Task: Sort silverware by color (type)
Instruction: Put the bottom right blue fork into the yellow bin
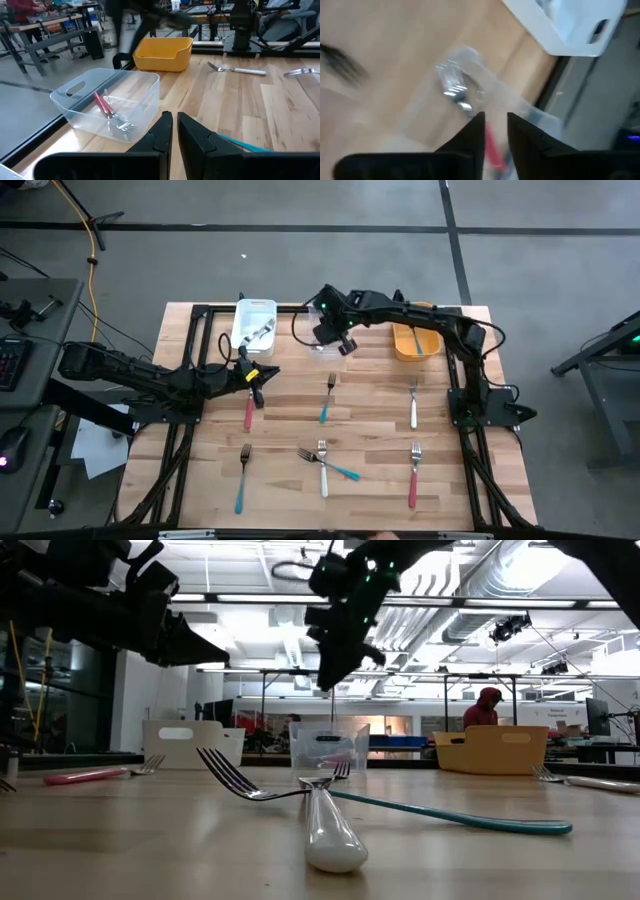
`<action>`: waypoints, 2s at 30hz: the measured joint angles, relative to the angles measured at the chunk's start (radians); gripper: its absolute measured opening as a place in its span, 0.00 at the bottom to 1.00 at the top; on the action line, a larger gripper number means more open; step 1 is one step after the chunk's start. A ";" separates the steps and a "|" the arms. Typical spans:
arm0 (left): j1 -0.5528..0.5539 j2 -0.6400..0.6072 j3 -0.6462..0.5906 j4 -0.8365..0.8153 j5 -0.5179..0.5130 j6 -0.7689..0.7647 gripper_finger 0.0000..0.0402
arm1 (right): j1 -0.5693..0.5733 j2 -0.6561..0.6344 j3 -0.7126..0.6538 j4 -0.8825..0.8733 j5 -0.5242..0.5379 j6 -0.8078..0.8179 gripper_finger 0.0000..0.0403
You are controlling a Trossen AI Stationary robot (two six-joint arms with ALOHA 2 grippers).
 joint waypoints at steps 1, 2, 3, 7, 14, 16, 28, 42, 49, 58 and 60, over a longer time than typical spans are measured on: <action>0.000 0.000 0.000 0.003 0.002 -0.001 0.05 | 0.003 -0.010 0.000 -0.026 -0.037 0.040 0.10; 0.000 0.000 0.000 0.004 0.003 -0.002 0.05 | 0.006 -0.020 -0.008 -0.034 -0.068 0.075 0.05; 0.000 0.000 0.000 0.003 0.003 -0.007 0.05 | 0.009 -0.033 -0.025 -0.033 -0.091 0.108 0.03; 0.000 0.000 0.000 0.002 0.027 -0.010 0.05 | 0.034 -0.111 -0.189 0.098 -0.128 0.204 0.01; -0.012 0.021 0.000 -0.004 0.142 -0.010 0.05 | 0.131 -0.320 -0.657 0.553 -0.139 0.390 0.00; -0.022 0.046 0.006 -0.007 0.162 -0.010 0.05 | 0.166 -0.386 -0.799 0.724 -0.131 0.469 0.00; -0.185 0.355 0.205 -0.067 0.276 0.061 0.05 | 0.427 -0.578 -1.234 1.206 0.127 0.758 0.00; -0.374 0.603 0.511 -0.413 0.269 -0.013 0.23 | 0.581 -0.579 -1.254 1.203 0.250 0.810 0.00; -0.426 0.601 0.557 -0.523 0.213 -0.001 0.39 | 0.611 -0.579 -1.254 1.199 0.250 0.816 0.00; -0.547 0.601 0.558 -0.588 0.001 0.297 0.46 | 0.619 -0.578 -1.254 1.193 0.250 0.814 0.00; -0.569 0.609 0.558 -0.598 -0.061 0.341 0.46 | 0.619 -0.578 -1.254 1.191 0.250 0.814 0.00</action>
